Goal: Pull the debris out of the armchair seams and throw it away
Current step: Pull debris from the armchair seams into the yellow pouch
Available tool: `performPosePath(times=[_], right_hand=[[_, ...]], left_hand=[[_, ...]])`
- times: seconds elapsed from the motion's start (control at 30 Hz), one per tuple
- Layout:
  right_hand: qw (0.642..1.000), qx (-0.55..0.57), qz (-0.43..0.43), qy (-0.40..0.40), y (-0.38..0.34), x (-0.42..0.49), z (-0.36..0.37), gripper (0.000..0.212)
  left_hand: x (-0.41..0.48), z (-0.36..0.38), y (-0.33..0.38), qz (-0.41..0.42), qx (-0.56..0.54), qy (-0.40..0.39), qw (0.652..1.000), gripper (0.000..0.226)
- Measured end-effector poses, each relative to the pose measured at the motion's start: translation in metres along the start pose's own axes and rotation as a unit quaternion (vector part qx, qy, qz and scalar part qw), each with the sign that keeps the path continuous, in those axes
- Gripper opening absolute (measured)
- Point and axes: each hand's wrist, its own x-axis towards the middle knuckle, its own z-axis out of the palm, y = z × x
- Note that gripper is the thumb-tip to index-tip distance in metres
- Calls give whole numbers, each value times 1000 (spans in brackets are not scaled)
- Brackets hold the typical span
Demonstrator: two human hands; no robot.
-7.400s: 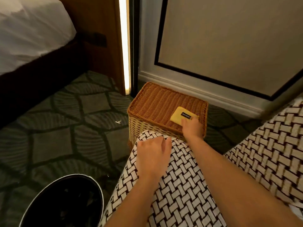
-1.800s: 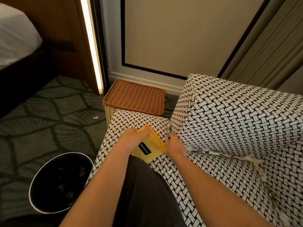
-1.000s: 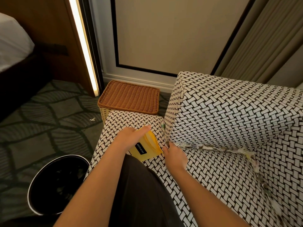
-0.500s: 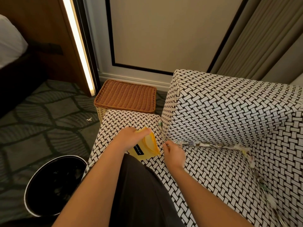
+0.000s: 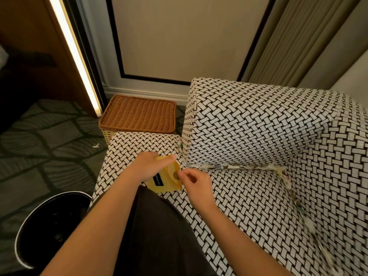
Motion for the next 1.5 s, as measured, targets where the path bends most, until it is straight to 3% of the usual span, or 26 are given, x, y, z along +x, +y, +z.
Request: performPosePath(times=[0.13,0.27,0.37,0.57,0.83,1.0,1.07,1.17,1.33,1.5], right_hand=[[1000,-4,3,25,7,-3,-3,13],[999,1,-8,50,9,-9,-22,16],[995,-2,11,104,17,-8,-44,13],[955,-276,77,80,54,30,-74,27],[890,-435,126,57,58,51,-65,23],[857,-496,140,-6,54,65,-66,25],[855,-498,144,-28,51,69,-67,26],[852,-501,146,-39,53,71,-68,27],[842,-523,134,2,59,69,-60,28],[885,-446,91,94,72,55,-59,28]], left_hand=[[-1,8,8,55,-30,-4,998,66],[-4,29,23,90,-11,-43,995,57],[-3,39,26,92,3,-25,995,54],[7,39,18,91,-22,-21,995,61],[16,43,12,93,-25,-14,995,64],[17,43,11,91,-33,-11,995,65],[16,42,10,81,-43,-14,996,65],[17,41,8,61,-30,-19,998,83],[16,40,8,63,-18,-16,998,77],[14,40,8,67,-20,-12,998,74]])
